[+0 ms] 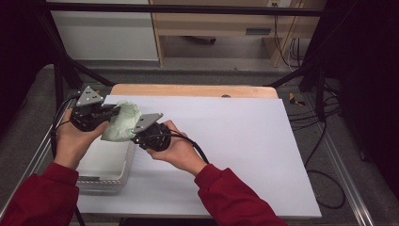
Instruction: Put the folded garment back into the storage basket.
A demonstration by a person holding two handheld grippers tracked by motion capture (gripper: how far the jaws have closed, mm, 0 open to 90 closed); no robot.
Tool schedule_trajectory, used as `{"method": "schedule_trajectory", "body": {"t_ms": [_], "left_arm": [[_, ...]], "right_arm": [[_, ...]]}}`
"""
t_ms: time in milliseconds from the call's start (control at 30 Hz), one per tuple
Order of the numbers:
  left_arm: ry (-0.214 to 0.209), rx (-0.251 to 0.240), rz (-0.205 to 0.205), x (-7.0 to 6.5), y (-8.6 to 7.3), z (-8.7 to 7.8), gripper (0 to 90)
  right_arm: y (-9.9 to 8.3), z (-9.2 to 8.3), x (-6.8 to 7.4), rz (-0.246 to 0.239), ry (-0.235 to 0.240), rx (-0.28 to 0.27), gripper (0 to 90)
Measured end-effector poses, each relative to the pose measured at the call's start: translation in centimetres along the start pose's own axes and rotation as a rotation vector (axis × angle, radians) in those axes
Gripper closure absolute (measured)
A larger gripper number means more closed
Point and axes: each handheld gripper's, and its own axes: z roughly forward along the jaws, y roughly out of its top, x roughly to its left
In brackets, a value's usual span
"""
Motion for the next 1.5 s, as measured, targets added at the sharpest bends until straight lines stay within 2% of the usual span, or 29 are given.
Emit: {"method": "schedule_trajectory", "body": {"t_ms": [133, 333, 867, 1500], "left_arm": [[0.006, -0.009, 0.012, 0.2, 0.0, -0.1, 82.1], [0.009, 0.0, -0.003, 0.4, -0.1, -0.4, 82.1], [0.025, 0.008, -0.01, 1.1, -0.9, -1.1, 82.0], [0.034, 0.024, -0.019, 1.8, -1.5, -1.2, 82.0]], "right_arm": [[0.2, 0.2, 0.0, 0.0, -0.001, 0.0, 83.7], [0.5, 0.6, 0.1, -0.004, 0.003, -0.001, 83.8], [1.0, 1.9, 0.4, -0.007, 0.015, 0.0, 83.7], [1.1, 3.6, 0.5, 0.002, 0.025, 0.012, 83.8]]}}
